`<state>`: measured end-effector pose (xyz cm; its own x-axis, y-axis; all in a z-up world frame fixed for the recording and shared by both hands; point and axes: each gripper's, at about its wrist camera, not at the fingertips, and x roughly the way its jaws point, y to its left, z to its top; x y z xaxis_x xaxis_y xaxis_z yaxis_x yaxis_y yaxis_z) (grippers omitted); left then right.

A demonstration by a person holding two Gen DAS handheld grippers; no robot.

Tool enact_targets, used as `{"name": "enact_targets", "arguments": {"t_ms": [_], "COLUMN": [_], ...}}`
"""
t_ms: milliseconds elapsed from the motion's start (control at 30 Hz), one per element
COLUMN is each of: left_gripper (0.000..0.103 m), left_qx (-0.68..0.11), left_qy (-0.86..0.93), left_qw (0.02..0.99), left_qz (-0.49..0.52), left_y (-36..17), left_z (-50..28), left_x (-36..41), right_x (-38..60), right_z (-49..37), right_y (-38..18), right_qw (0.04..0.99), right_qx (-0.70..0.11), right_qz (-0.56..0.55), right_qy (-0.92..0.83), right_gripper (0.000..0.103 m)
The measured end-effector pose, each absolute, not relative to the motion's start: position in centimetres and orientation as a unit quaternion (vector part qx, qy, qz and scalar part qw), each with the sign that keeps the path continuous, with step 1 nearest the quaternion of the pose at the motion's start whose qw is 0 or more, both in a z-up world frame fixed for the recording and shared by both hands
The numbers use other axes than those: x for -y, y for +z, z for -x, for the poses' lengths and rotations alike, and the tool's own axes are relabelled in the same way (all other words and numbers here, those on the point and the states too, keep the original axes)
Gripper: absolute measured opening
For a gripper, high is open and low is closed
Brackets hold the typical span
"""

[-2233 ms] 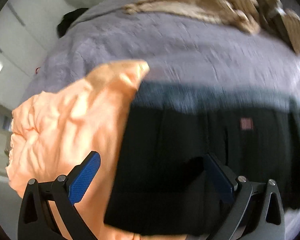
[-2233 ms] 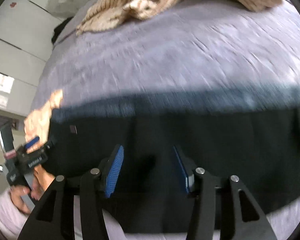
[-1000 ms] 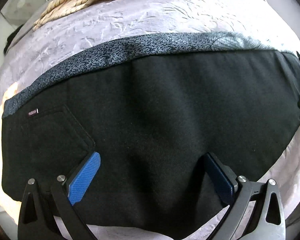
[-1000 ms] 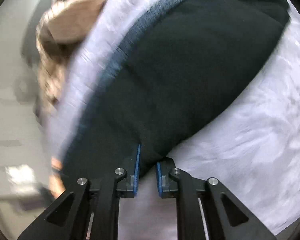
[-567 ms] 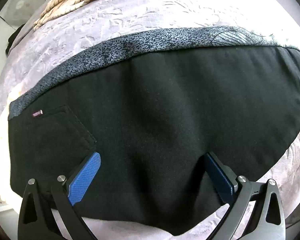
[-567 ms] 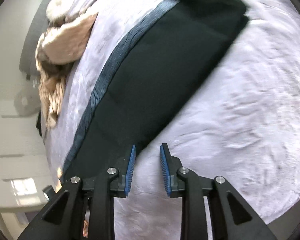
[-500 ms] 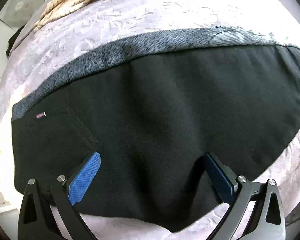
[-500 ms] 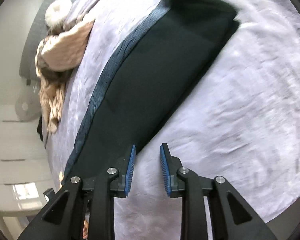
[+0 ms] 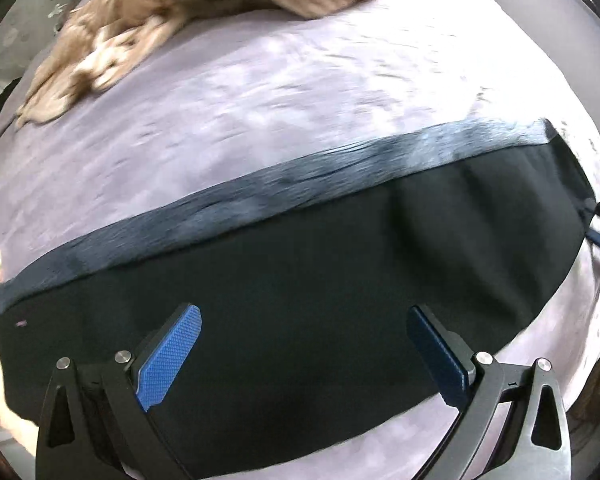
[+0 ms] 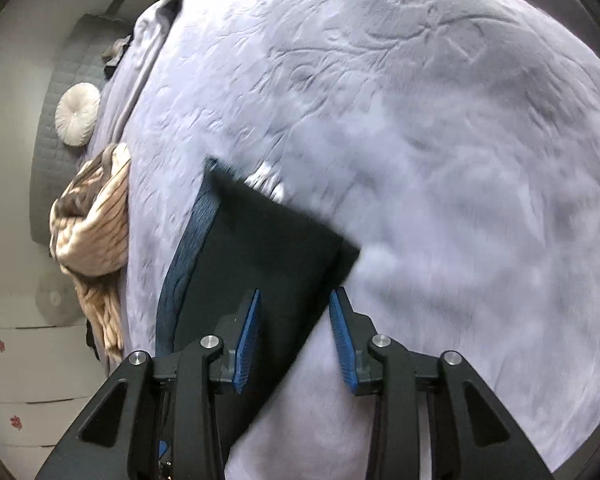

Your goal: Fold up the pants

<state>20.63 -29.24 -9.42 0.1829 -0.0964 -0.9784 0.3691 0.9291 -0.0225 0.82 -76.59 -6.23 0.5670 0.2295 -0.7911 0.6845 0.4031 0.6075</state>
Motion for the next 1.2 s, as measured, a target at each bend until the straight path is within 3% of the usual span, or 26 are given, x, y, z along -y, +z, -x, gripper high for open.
{"name": "enact_targets", "arguments": {"t_ms": [33,67,167,367,500,567,733,1067,1200], "left_gripper": [0.103,0.103,0.103,0.103,0.103,0.103,0.103,0.103,0.103], "left_qx": [-0.623,-0.624,-0.635,-0.645,-0.637,-0.635,-0.641,-0.595,-0.619], "left_qy": [-0.156,-0.158,-0.159,-0.140,-0.133,-0.130,-0.129,-0.106,-0.065], "left_qw": [0.759,0.758,0.746,0.741,0.745,0.746,0.743,0.791,0.778], "left_qz": [-0.107,-0.106,-0.122,-0.121,-0.146,-0.151,-0.143,-0.093,-0.085], "left_y": [-9.7,-9.9,-11.4,-12.8,-12.6,-12.5,-12.4,-8.2,-11.0], "left_z": [-20.7,-20.7,-20.2,-19.6,-19.1,-18.9,-18.8,-24.3,-28.5], "left_x": [30.5,31.2,33.3,33.9,34.9,35.6,36.0,34.9,33.9], "right_x": [76.8,77.0,77.4,78.9,78.4,77.7,75.9,74.6,71.4], "right_z": [-0.9,-1.0,-0.5,0.5,1.0,1.0,-0.3,-1.5,-6.3], "right_y": [-6.5,-6.5,-6.3,-6.8,-6.7,-7.1,-8.1,-1.6,-1.9], "right_qw": [0.710,0.711,0.724,0.717,0.706,0.695,0.690,0.791,0.801], "right_qx": [-0.441,-0.447,-0.453,-0.448,-0.439,-0.440,-0.463,-0.440,-0.485], "right_qz": [-0.526,-0.521,-0.499,-0.518,-0.549,-0.565,-0.555,-0.412,-0.351], "right_qy": [-0.156,-0.154,-0.147,-0.129,-0.082,-0.059,-0.033,-0.105,-0.030], "right_gripper": [0.037,0.022,0.014,0.014,0.018,0.026,0.028,0.028,0.028]}}
